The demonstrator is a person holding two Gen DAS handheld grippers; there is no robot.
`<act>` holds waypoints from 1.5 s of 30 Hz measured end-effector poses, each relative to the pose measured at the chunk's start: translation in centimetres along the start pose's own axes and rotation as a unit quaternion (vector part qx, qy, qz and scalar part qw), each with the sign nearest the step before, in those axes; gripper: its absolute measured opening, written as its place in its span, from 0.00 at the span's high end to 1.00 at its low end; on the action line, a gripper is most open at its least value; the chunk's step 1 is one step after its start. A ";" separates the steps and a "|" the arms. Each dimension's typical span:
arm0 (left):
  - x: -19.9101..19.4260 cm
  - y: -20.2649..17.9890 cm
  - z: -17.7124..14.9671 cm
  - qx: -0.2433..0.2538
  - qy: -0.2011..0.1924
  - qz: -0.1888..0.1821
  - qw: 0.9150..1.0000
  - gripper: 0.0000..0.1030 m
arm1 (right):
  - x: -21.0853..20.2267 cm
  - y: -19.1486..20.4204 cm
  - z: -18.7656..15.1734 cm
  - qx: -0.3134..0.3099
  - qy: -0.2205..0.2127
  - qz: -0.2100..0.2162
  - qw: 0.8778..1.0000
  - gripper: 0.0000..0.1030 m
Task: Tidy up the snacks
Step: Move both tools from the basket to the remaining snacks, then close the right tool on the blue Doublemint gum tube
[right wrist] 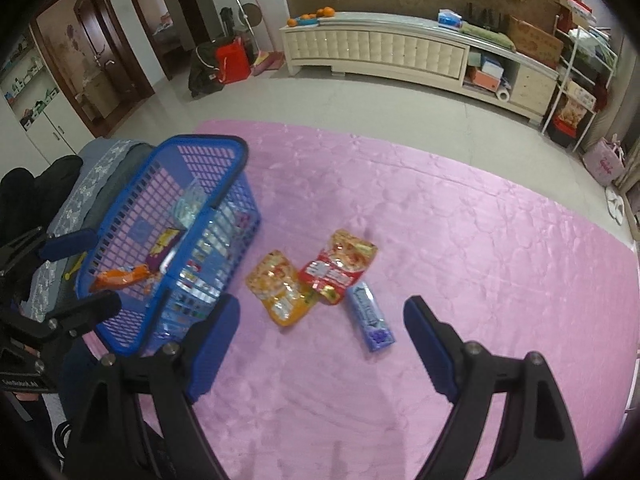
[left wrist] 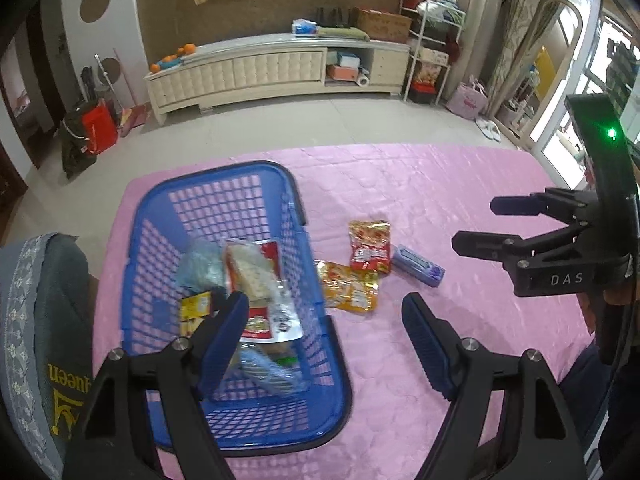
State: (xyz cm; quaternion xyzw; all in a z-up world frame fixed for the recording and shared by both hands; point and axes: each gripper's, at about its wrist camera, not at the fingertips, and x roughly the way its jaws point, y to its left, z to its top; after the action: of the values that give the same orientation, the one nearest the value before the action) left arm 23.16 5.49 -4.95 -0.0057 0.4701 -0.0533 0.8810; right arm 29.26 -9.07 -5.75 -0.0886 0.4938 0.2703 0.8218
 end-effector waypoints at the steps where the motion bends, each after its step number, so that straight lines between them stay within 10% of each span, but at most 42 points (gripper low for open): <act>1: 0.2 -0.5 0.0 0.004 0.001 0.000 1.000 0.25 | 0.1 -0.4 -0.2 -0.002 0.001 -0.003 1.000 0.16; 26: 8.6 -9.2 -0.5 0.073 0.033 0.001 0.997 0.25 | 4.8 -6.2 -5.0 -0.084 0.017 0.020 0.996 0.16; 30: 10.4 -9.4 -0.3 0.069 0.048 0.013 0.996 0.36 | 6.2 -6.4 -5.3 -0.105 0.024 0.021 0.994 0.36; 45: 13.2 -9.0 -0.7 0.091 0.073 0.034 0.993 0.39 | 11.5 -5.6 -5.0 -0.130 0.034 0.059 0.989 0.49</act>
State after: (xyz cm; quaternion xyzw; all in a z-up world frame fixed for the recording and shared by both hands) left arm 29.09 -4.73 -15.72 0.0945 0.5261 -0.0665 0.8425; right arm 32.60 -11.71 -18.81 -0.1743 0.4867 0.3766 0.7687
